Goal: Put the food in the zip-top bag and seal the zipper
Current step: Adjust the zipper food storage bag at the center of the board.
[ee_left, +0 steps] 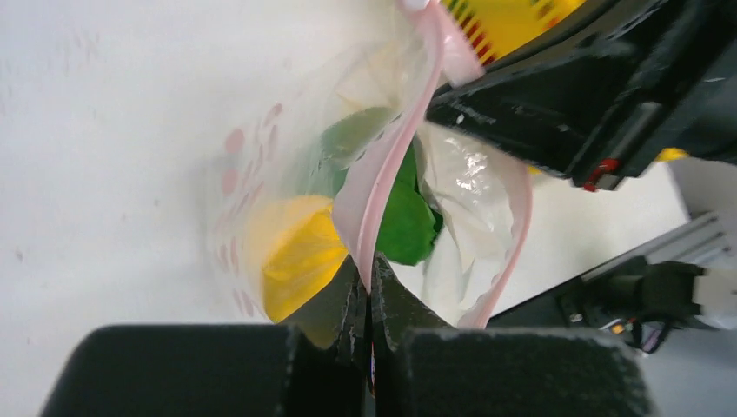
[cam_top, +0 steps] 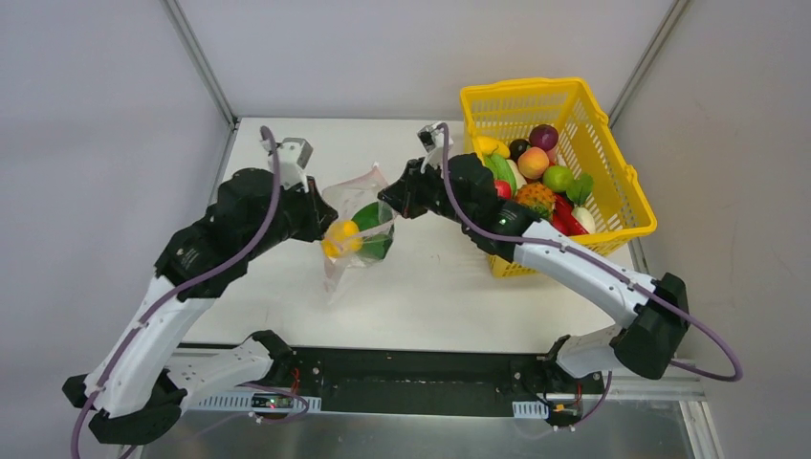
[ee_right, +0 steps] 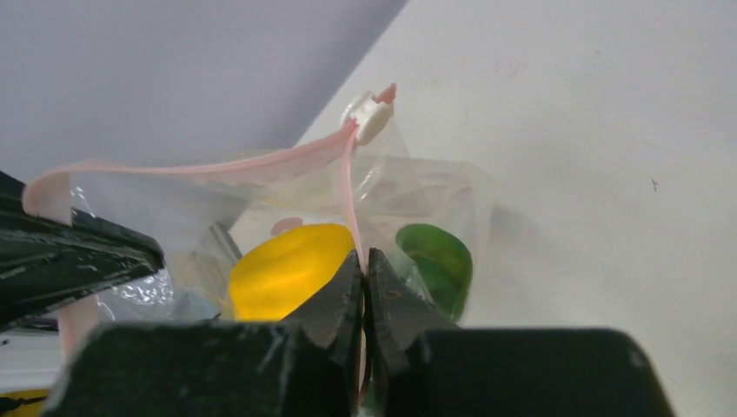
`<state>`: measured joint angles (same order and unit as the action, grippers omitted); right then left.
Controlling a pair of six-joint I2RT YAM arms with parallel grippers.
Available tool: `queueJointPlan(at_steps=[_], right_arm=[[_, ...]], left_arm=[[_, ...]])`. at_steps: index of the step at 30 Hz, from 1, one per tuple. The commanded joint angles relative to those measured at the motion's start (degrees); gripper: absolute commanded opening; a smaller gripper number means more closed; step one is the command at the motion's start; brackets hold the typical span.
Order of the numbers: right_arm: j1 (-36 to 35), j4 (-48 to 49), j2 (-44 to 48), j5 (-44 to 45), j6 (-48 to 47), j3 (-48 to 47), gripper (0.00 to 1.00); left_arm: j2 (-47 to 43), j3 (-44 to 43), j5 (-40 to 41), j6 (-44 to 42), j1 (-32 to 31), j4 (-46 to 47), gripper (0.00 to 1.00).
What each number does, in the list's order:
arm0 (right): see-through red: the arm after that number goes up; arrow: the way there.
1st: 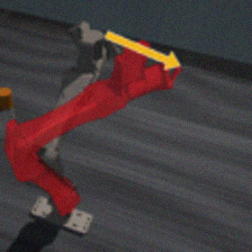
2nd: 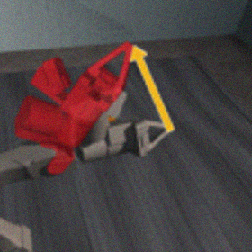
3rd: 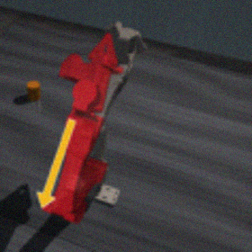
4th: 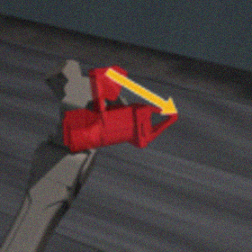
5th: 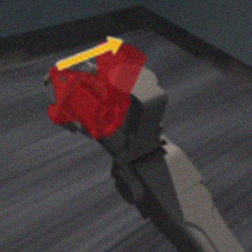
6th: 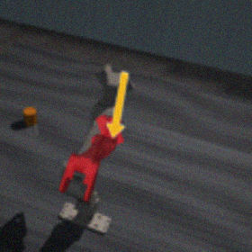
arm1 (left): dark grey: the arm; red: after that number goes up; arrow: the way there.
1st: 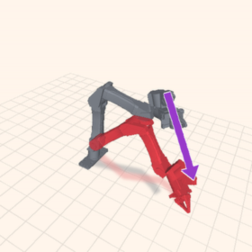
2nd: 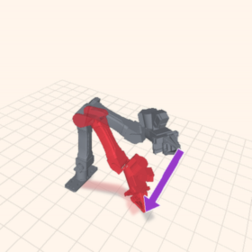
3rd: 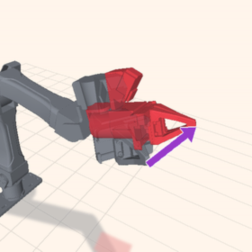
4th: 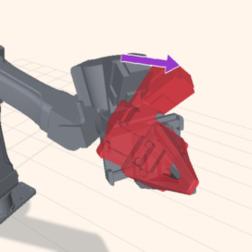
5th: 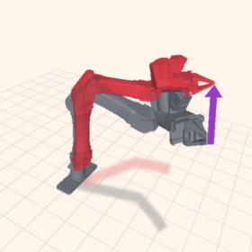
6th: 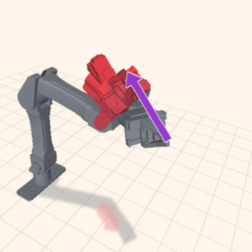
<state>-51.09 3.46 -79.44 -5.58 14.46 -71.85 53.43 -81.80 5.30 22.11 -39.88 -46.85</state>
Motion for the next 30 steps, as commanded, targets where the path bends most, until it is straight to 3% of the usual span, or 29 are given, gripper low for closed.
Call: queueJointPlan(at_steps=[1,3,9,13,17,20,24,26,30], right_arm=[[2.0,-8.4,-7.6,2.5,3.1,-1.6,0.06],[2.1,-10.9,-8.6,2.2,2.9,-4.7,0.06],[2.1,1.3,-2.0,-2.6,2.2,-3.7,0.10],[2.8,0.5,-1.6,3.3,3.8,1.5,0.13],[4.2,0.5,-2.0,-5.0,5.9,1.7,0.13],[4.3,1.2,-0.9,-3.6,5.7,2.6,0.16],[6.1,-1.6,-3.5,-3.9,7.3,2.8,0.17],[6.4,-3.2,-4.7,-6.1,7.4,1.2,0.17],[6.4,-3.1,-3.4,-6.4,6.4,0.5,0.19]], left_arm=[[9.4,10.0,0.6,2.6,2.5,-1.3,0.00],[10.3,8.9,-1.9,3.3,2.7,1.0,0.00],[5.5,-2.2,-11.4,-1.1,2.7,7.6,0.00],[7.3,4.3,-1.3,0.1,3.1,5.3,0.00],[4.7,5.6,-7.4,2.9,3.3,9.2,0.00],[3.4,7.9,-6.2,0.5,3.3,8.9,0.00],[16.9,6.1,-6.7,0.7,4.1,-2.4,0.00],[18.2,6.4,-11.8,1.1,3.4,1.6,0.00],[12.1,4.4,-8.5,2.1,2.4,6.8,0.00]])
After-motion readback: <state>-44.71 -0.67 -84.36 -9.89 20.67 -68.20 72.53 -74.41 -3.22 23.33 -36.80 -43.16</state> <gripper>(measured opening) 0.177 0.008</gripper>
